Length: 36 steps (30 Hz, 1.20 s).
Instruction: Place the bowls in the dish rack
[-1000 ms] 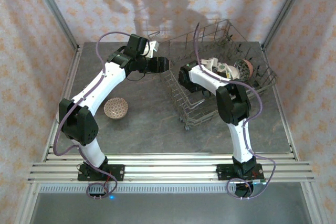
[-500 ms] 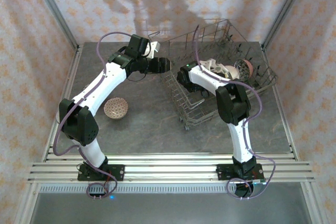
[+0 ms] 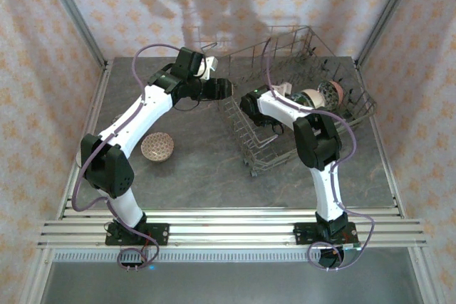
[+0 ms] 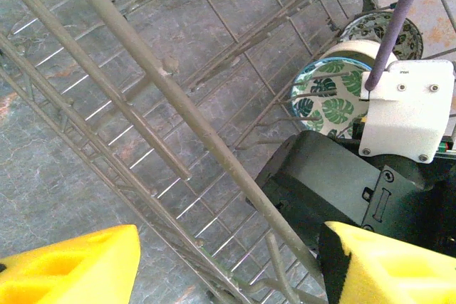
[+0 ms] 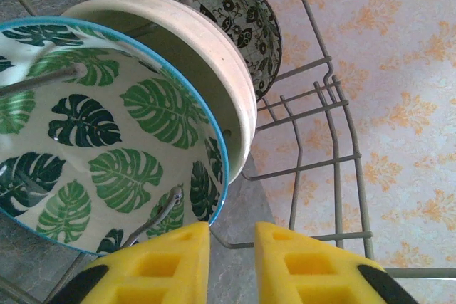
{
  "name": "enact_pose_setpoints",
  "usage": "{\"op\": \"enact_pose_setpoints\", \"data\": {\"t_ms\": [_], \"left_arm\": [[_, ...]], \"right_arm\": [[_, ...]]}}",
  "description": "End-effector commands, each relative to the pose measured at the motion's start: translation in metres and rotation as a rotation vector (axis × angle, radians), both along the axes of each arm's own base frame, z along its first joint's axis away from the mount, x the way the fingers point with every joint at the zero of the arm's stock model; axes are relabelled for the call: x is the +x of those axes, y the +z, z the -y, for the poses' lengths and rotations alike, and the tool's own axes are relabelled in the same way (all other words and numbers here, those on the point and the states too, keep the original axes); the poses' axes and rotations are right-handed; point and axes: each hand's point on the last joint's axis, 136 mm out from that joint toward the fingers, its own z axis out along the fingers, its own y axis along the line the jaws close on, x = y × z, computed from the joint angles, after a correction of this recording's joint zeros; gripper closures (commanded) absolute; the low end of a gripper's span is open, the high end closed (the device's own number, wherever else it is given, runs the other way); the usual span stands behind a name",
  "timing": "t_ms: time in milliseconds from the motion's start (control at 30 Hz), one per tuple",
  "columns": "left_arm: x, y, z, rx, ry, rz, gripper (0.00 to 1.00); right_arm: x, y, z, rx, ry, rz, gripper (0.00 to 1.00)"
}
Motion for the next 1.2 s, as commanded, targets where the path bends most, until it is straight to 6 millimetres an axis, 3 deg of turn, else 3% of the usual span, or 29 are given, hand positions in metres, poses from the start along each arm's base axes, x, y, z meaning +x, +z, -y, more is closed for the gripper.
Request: {"op": "enact_pose_setpoints", "data": {"t_ms": [0, 167, 267, 467, 600, 767, 900, 1033, 1167], "left_arm": [[-0.006, 0.005, -0.002, 0.009, 0.02, 0.0, 0.32], [-0.006, 0.006, 0.0, 0.015, 0.027, 0.004, 0.32], [-0.005, 0.011, 0.001, 0.018, 0.032, 0.018, 0.32], [-0.004, 0.017, 0.0, 0.037, 0.063, 0.031, 0.31], [-0.004, 0.027, -0.014, 0.07, 0.124, 0.062, 0.3], [-0.012, 0.046, -0.045, 0.121, 0.216, 0.107, 0.27], [-0.026, 0.043, -0.085, 0.148, 0.33, 0.073, 0.25], [-0.053, 0.011, -0.144, 0.174, 0.503, -0.055, 0.23], [-0.093, -0.039, -0.194, 0.2, 0.68, -0.219, 0.23]], "right_arm": [[-0.002, -0.004, 0.003, 0.059, -0.014, -0.017, 0.73], [-0.001, 0.006, 0.0, 0.12, 0.014, 0.008, 0.49], [0.001, 0.023, -0.005, 0.193, 0.054, 0.051, 0.41], [0.007, 0.052, -0.015, 0.278, 0.146, 0.08, 0.35], [0.014, 0.068, -0.02, 0.298, 0.197, 0.083, 0.33], [0.022, 0.077, -0.027, 0.363, 0.25, 0.075, 0.32], [0.027, 0.09, -0.029, 0.376, 0.276, 0.089, 0.32], [0.03, 0.103, -0.032, 0.392, 0.302, 0.105, 0.32], [0.033, 0.111, -0.035, 0.409, 0.319, 0.11, 0.32]]}}
